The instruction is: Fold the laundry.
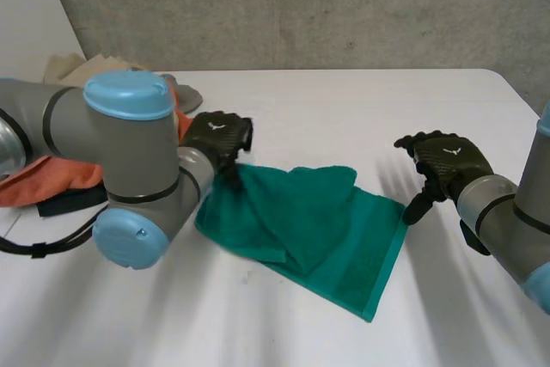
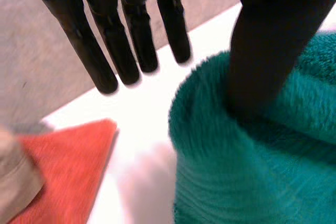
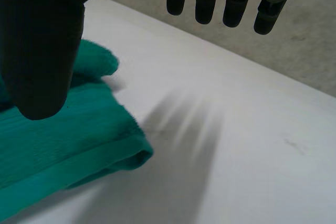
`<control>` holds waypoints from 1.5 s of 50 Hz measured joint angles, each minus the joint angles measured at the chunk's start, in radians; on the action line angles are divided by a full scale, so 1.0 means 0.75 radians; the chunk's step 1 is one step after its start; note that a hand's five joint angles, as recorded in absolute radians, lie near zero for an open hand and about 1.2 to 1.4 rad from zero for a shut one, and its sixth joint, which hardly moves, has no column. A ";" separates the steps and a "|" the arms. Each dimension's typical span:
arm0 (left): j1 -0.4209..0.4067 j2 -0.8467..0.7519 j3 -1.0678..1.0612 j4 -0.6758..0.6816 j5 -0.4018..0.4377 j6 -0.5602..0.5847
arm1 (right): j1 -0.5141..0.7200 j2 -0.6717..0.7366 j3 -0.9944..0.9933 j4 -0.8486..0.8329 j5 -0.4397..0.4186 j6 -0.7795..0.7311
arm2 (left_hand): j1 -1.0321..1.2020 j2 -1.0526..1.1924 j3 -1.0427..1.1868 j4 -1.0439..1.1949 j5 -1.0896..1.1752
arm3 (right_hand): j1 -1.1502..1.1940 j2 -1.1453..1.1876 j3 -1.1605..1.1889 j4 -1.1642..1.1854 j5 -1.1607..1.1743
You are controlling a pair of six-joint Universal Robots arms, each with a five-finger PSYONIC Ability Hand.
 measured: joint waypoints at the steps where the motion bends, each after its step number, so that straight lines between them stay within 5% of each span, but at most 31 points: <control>1: 0.011 0.006 -0.007 -0.008 -0.010 0.004 | 0.001 -0.002 -0.005 0.021 -0.014 -0.008 | -0.090 -0.067 -0.085 -0.086 -0.086 | 0.000 0.000 0.000 0.000 0.000; 8: 0.089 0.178 -0.135 -0.005 -0.036 0.005 | 0.033 -0.050 -0.006 0.187 -0.098 -0.156 | -0.465 -0.508 -0.534 -0.532 -0.545 | 0.000 0.000 0.000 0.000 0.000; 15: 0.141 0.420 -0.407 0.049 0.009 -0.003 | 0.096 -0.105 0.077 0.290 -0.118 -0.315 | -0.442 -0.489 -0.518 -0.516 -0.523 | 0.000 0.001 0.003 0.002 0.000; 22: 0.132 0.525 -0.696 0.109 0.087 -0.003 | 0.200 -0.139 0.268 0.153 -0.093 -0.302 | -0.245 -0.303 -0.326 -0.315 -0.311 | 0.106 0.135 0.138 0.131 0.118; 32: 0.042 0.385 -0.854 0.334 0.201 0.056 | 0.326 -0.126 0.483 -0.167 -0.012 -0.211 | -0.229 -0.278 -0.303 -0.286 -0.282 | 0.224 0.231 0.250 0.250 0.244; 52: 0.007 0.080 -0.638 0.473 0.145 0.272 | 0.370 -0.005 0.532 -0.413 0.021 -0.211 | -0.058 -0.117 -0.140 -0.125 -0.125 | 0.366 0.388 0.392 0.396 0.376; 66: 0.012 0.012 -0.568 0.544 0.139 0.372 | 0.341 0.053 0.492 -0.484 0.029 -0.249 | 0.529 0.460 0.420 0.433 0.420 | 0.448 0.474 0.480 0.477 0.427; 67: 0.016 0.014 -0.561 0.546 0.139 0.375 | 0.336 0.057 0.485 -0.488 0.030 -0.252 | 0.704 0.688 0.652 0.674 0.645 | 0.472 0.498 0.504 0.500 0.452; 75: 0.038 0.113 -0.562 0.517 0.144 0.328 | 0.313 0.096 0.437 -0.514 0.043 -0.270 | 0.704 0.719 0.686 0.707 0.650 | 0.475 0.499 0.511 0.508 0.477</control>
